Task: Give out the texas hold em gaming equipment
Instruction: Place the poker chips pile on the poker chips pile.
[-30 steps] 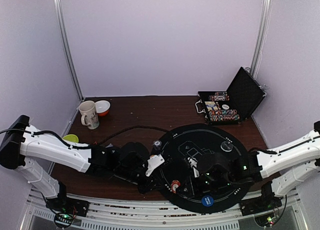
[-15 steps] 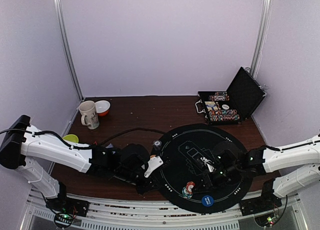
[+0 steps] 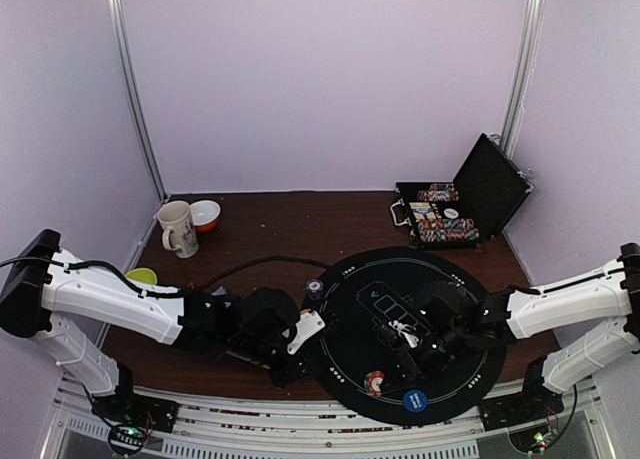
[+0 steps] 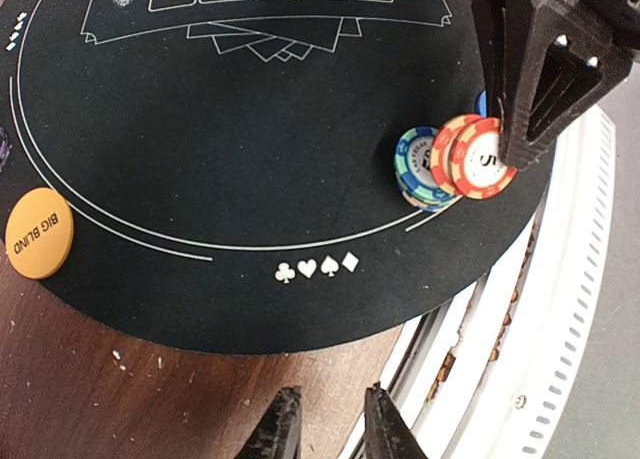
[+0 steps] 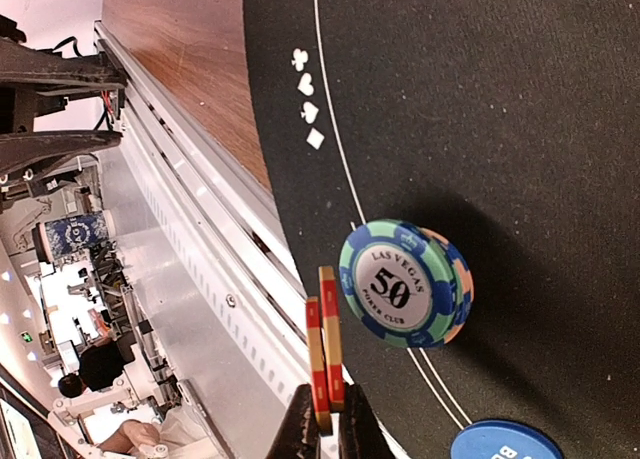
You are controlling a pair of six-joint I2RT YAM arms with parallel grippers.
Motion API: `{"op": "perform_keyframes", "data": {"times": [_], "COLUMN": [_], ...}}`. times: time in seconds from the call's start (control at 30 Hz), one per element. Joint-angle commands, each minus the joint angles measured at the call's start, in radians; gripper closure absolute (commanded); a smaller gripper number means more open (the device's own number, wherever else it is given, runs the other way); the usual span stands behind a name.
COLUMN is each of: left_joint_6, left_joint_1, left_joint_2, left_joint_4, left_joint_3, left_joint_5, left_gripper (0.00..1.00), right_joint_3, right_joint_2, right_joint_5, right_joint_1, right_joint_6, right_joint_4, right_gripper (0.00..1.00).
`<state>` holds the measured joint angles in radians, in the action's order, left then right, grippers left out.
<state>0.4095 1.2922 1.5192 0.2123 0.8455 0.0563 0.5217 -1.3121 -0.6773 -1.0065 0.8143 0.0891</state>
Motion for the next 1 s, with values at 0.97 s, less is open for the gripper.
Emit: {"op": "perform_keyframes", "data": {"times": [0.97], "left_joint_6": [-0.012], "left_joint_1": [0.001], "left_joint_2": [-0.008], "left_joint_4": [-0.002], "left_joint_3": [0.012], "left_joint_5": [-0.018], "left_gripper": [0.76], "right_joint_3": [0.02], "right_joint_2": [-0.06], "right_joint_5": [-0.067], "right_joint_1": [0.063], "right_joint_6": [-0.075], "right_joint_4": [0.027], "right_gripper": [1.0]}}
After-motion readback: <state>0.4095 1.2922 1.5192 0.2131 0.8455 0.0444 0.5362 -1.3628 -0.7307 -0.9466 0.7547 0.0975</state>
